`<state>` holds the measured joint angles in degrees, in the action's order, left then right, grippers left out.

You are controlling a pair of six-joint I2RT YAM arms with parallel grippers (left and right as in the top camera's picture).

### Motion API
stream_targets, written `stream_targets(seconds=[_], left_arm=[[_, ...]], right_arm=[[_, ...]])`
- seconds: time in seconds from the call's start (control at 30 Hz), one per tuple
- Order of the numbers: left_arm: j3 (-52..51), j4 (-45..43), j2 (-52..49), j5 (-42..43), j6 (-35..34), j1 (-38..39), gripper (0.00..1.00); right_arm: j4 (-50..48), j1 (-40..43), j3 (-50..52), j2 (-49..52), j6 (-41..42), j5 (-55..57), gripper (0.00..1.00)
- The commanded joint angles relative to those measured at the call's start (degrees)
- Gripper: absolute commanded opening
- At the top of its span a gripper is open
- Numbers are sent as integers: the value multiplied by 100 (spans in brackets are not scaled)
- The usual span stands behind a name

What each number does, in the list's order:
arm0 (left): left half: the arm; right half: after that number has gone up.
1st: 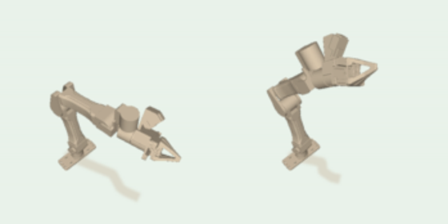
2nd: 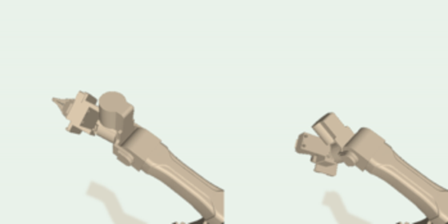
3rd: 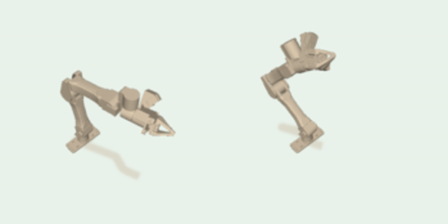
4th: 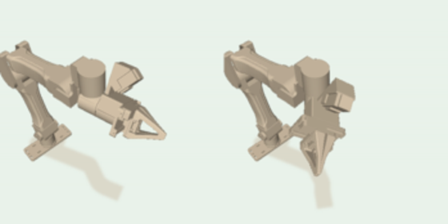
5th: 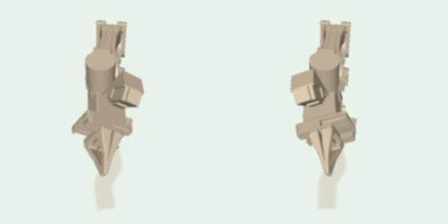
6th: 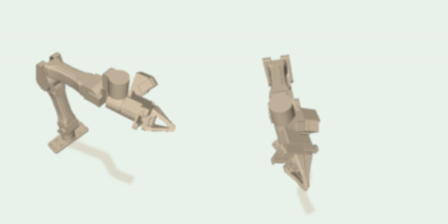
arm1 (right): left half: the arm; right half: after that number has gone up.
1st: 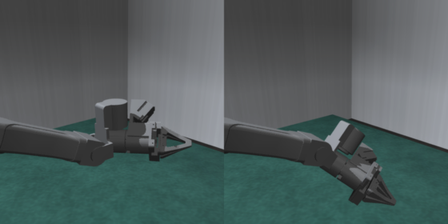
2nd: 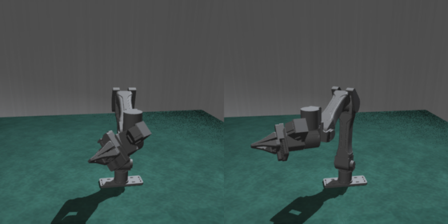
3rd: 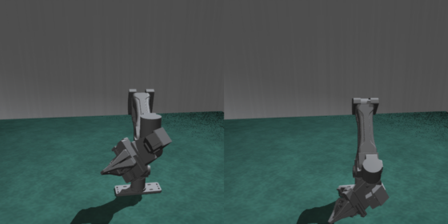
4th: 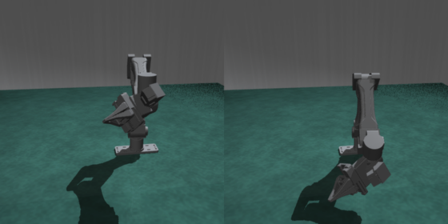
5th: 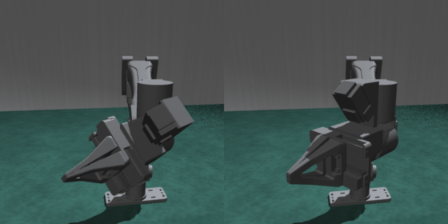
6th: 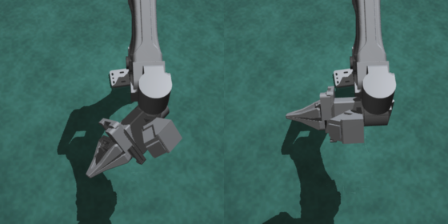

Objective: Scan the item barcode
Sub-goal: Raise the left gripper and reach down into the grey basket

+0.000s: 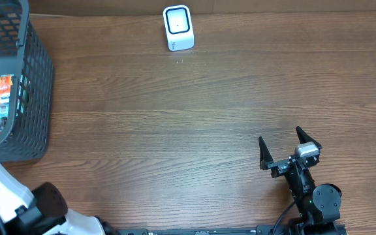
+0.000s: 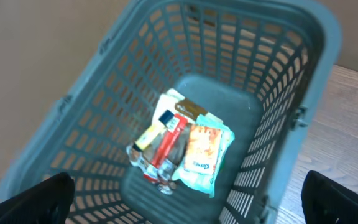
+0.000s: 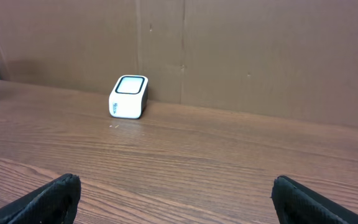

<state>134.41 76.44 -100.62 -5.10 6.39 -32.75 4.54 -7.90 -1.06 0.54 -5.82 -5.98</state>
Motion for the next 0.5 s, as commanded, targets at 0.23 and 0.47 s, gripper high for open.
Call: stream_targets(seconds=[0.23,0.47], left_arm=[[-229,319,-1290,1106,352,-564,100],[-232,348,-1969,1268,614,-575,100]], right_arm=[[-31,4,61,-37,-4,9,100],[-31,4,61,-37,-4,9,100]])
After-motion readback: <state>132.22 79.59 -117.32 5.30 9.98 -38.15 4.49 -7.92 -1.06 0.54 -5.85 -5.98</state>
